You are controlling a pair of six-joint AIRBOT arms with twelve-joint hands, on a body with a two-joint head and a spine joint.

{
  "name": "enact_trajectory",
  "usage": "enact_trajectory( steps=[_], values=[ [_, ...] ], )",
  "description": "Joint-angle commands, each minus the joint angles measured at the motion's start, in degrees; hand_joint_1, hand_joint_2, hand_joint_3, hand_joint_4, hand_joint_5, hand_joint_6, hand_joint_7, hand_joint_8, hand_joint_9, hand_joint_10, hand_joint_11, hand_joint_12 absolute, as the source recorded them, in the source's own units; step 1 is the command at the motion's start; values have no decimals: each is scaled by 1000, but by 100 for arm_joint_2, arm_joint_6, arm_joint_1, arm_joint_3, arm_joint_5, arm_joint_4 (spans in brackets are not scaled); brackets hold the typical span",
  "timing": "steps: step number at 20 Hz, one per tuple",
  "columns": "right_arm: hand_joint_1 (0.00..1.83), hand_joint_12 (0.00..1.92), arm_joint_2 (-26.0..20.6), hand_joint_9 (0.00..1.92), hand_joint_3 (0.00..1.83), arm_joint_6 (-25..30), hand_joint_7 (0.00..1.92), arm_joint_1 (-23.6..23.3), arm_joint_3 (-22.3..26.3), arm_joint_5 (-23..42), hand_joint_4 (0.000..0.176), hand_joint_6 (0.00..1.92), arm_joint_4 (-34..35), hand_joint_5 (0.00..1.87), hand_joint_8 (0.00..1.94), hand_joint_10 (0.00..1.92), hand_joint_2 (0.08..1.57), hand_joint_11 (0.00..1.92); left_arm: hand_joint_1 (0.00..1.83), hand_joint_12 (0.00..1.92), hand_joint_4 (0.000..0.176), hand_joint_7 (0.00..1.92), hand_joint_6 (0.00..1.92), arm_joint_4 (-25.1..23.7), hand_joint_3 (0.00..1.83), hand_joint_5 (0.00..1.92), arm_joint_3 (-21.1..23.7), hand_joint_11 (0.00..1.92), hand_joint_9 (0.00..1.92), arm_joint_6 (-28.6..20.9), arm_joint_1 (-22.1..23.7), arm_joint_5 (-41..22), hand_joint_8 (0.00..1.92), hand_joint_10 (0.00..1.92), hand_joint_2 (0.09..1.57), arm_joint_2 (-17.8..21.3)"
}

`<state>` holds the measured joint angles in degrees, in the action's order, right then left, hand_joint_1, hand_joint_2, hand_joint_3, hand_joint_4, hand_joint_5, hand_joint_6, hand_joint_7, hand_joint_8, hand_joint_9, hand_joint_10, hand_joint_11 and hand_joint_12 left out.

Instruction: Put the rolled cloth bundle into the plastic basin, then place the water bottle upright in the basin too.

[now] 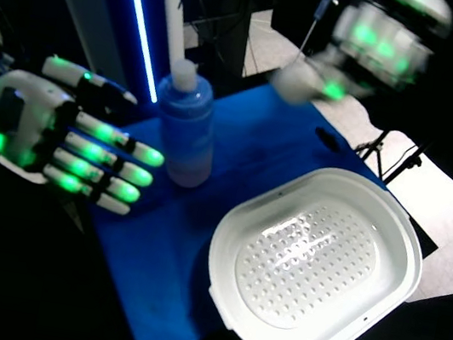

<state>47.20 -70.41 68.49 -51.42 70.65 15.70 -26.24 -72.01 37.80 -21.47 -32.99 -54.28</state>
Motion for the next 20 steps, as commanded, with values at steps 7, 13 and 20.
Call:
enact_trajectory(
  steps=[7,13,20],
  values=[
    [120,2,93,206,0,197,287,-57,-155,729,33,0,-26,340,0,0,1431,188,1711,1921,176,1074,1921,1086,0,837,-1651,1439,1289,216,229,538,1921,1921,1139,-1551],
    [136,1,105,210,6,205,295,-91,-194,729,15,1,-55,343,2,1,1446,188,1737,1921,176,1028,1921,1178,0,767,-2746,1444,1259,217,425,1191,1921,1921,1126,-2510],
    [179,10,218,224,0,311,287,-219,-338,730,0,1,-135,354,1,1,1442,209,1697,1921,176,980,1921,1291,1,812,-3587,1340,1173,45,303,1604,1921,1921,1133,-3193]
  ],
)
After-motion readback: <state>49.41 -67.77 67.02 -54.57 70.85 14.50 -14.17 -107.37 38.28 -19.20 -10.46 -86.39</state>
